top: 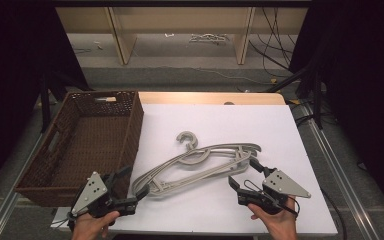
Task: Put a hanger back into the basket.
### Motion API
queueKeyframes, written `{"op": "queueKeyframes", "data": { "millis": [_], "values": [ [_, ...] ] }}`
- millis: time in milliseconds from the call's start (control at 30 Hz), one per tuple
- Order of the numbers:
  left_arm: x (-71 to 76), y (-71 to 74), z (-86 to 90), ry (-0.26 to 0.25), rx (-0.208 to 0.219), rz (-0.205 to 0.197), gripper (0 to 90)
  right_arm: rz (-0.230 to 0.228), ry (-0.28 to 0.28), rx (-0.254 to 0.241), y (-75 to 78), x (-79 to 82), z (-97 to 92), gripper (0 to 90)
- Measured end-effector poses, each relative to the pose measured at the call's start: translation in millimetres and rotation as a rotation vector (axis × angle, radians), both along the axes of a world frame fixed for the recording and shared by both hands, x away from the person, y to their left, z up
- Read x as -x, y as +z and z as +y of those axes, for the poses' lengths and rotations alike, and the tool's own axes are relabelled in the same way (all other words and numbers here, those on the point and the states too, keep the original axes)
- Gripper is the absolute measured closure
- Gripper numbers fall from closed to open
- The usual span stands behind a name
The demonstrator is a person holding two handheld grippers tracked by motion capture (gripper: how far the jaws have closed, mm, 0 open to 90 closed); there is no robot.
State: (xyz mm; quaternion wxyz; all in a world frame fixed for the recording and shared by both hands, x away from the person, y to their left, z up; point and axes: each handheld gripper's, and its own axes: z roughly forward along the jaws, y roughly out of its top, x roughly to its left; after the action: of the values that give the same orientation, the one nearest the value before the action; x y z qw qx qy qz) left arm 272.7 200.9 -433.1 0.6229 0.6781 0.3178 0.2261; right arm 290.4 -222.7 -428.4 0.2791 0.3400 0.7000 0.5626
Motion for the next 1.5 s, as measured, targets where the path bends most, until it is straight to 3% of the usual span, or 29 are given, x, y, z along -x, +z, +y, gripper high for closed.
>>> {"op": "queueKeyframes", "data": {
  "millis": [467,667,733,867,1100,1133,1200,1267,1367,1500],
  "values": [
    [-0.1,-0.3,-0.2,-0.002,-0.003,0.003,15.7,0.023,0.010,0.054,-2.0,-2.7,3.7,17.5],
    [-0.2,-0.1,-0.5,-0.005,-0.001,0.001,15.7,-0.008,0.019,0.075,-0.2,-6.9,2.9,18.9],
    [-0.3,-0.2,-0.5,-0.005,-0.002,0.000,15.7,0.023,0.051,0.072,0.6,-8.8,2.9,18.6],
    [-0.3,-0.3,-0.8,-0.007,-0.002,0.000,15.8,0.022,0.075,0.128,4.5,-17.8,1.6,19.0],
    [-0.1,-0.5,-1.6,-0.012,-0.006,0.001,15.8,0.058,0.099,0.149,14.1,-33.2,3.3,18.9],
    [-0.2,-0.6,-1.6,-0.012,-0.006,0.002,15.8,0.057,0.105,0.163,15.3,-36.7,4.0,19.7],
    [-0.1,-0.3,-1.5,-0.012,-0.004,0.001,15.8,0.101,0.120,0.199,18.2,-46.6,8.4,21.8],
    [-0.2,-0.3,-1.4,-0.011,-0.003,0.000,15.8,0.097,0.120,0.210,19.1,-50.4,10.2,21.9],
    [-0.3,-0.4,-1.5,-0.012,-0.005,0.000,15.8,0.121,0.145,0.272,24.8,-63.5,16.9,24.1],
    [-0.4,-0.6,-1.9,-0.013,-0.006,0.002,15.8,0.136,0.156,0.296,29.5,-75.6,20.4,24.3]
  ]
}}
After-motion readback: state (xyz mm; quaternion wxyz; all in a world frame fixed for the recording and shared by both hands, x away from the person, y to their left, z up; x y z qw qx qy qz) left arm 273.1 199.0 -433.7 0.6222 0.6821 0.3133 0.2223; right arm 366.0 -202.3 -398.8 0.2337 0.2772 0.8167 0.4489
